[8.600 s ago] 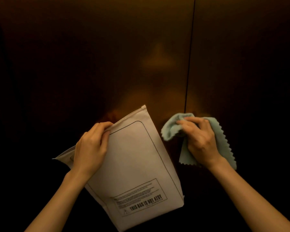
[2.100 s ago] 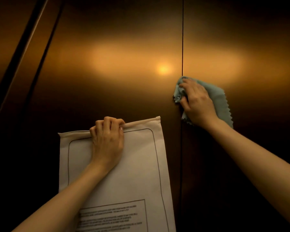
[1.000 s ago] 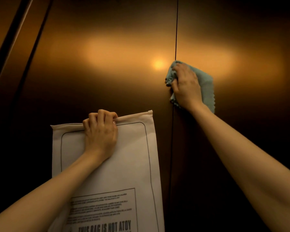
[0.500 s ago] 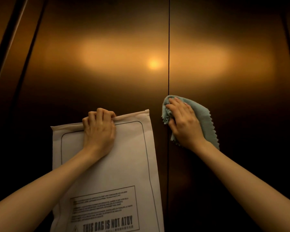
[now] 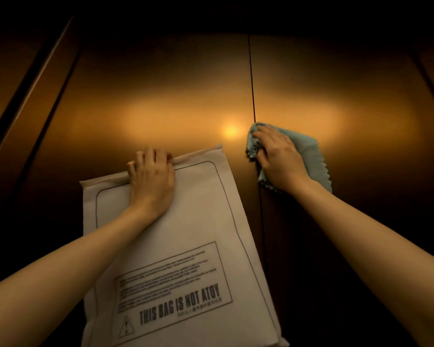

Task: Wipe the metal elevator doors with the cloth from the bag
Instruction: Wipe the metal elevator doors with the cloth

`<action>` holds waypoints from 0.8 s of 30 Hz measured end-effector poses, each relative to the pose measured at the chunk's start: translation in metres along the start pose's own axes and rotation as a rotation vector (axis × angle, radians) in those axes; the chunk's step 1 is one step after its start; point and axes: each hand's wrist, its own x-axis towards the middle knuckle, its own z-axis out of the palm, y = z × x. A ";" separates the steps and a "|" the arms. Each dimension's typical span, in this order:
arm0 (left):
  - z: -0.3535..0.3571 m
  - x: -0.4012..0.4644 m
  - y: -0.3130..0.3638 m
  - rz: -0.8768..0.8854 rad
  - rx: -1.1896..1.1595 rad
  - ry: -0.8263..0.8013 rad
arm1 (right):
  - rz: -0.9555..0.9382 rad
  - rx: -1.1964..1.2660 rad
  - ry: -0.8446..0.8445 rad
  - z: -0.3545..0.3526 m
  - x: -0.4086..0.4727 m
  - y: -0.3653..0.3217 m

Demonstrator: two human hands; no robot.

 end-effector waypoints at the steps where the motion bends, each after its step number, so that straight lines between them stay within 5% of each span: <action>1: 0.004 0.009 0.000 -0.005 -0.012 0.019 | -0.004 0.005 0.017 0.001 0.007 0.003; 11: 0.028 0.085 0.008 0.034 -0.046 0.088 | -0.020 0.041 0.111 0.004 0.077 0.024; 24: 0.039 0.076 0.005 0.074 -0.039 0.080 | 0.125 0.084 0.138 0.014 0.199 0.049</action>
